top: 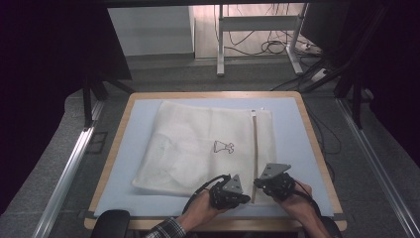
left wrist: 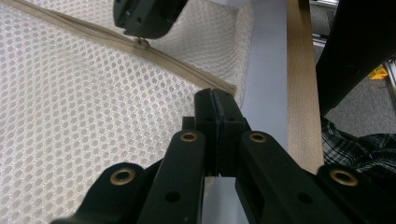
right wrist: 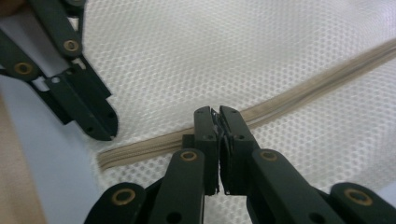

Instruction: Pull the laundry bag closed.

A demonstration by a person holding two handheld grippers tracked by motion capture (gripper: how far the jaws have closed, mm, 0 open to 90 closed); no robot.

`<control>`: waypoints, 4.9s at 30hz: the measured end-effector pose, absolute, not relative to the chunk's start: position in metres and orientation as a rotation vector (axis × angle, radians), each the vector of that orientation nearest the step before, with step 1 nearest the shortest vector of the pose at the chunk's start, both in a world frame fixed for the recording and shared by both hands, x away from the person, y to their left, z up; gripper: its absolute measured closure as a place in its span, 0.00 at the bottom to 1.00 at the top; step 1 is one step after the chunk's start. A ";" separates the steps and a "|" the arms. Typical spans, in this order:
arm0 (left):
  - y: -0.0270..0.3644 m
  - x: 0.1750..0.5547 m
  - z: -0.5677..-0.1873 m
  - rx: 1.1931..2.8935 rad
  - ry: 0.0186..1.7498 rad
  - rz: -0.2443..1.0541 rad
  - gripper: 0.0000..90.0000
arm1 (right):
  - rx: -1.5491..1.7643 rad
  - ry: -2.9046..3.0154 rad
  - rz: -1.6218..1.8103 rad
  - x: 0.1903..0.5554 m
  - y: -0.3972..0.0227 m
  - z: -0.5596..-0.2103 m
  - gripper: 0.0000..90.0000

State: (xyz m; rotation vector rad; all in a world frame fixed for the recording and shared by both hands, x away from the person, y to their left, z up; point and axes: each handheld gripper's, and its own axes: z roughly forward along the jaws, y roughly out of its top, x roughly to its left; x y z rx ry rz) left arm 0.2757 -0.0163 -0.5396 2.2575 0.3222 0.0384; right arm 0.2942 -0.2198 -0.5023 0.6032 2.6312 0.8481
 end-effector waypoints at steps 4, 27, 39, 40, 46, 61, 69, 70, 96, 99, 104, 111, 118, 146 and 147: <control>-0.016 0.275 -0.540 2.257 0.322 0.040 1.00 | 0.610 2.627 0.843 0.297 -0.220 -0.502 0.96; -0.016 0.276 -0.540 2.251 0.330 0.026 1.00 | 0.631 2.593 0.829 0.313 -0.222 -0.502 0.96; -0.016 0.276 -0.540 2.247 0.335 0.021 1.00 | 0.638 2.587 0.818 0.319 -0.222 -0.502 0.96; -0.016 0.276 -0.540 2.240 0.342 0.017 1.00 | 0.639 2.583 0.818 0.320 -0.222 -0.502 0.96; -0.017 0.276 -0.540 2.239 0.345 0.015 1.00 | 0.639 2.578 0.810 0.322 -0.222 -0.502 0.96; -0.016 0.276 -0.540 2.244 0.338 0.017 1.00 | 0.639 2.562 0.795 0.332 -0.224 -0.501 0.96; -0.015 0.277 -0.540 2.259 0.323 0.025 1.00 | 0.644 2.549 0.777 0.338 -0.225 -0.502 0.96; -0.015 0.277 -0.540 2.259 0.322 0.025 1.00 | 0.641 2.549 0.767 0.339 -0.225 -0.502 0.96; -0.015 0.277 -0.540 2.258 0.327 0.022 1.00 | 0.642 2.531 0.719 0.357 -0.223 -0.503 0.96; -0.016 0.276 -0.540 2.246 0.337 0.018 1.00 | 0.647 2.529 0.717 0.359 -0.223 -0.503 0.96; -0.016 0.276 -0.540 2.243 0.341 0.015 1.00 | 0.651 2.525 0.713 0.363 -0.222 -0.503 0.96; -0.016 0.276 -0.541 2.235 0.346 0.011 1.00 | 0.654 2.517 0.703 0.369 -0.222 -0.503 0.96; -0.016 0.276 -0.540 2.238 0.344 0.013 1.00 | 0.654 2.505 0.693 0.375 -0.222 -0.503 0.96; -0.016 0.277 -0.540 2.241 0.344 0.009 1.00 | 0.649 2.477 0.670 0.394 -0.222 -0.501 0.96; -0.016 0.277 -0.540 2.242 0.344 0.008 1.00 | 0.648 2.478 0.669 0.395 -0.222 -0.501 0.96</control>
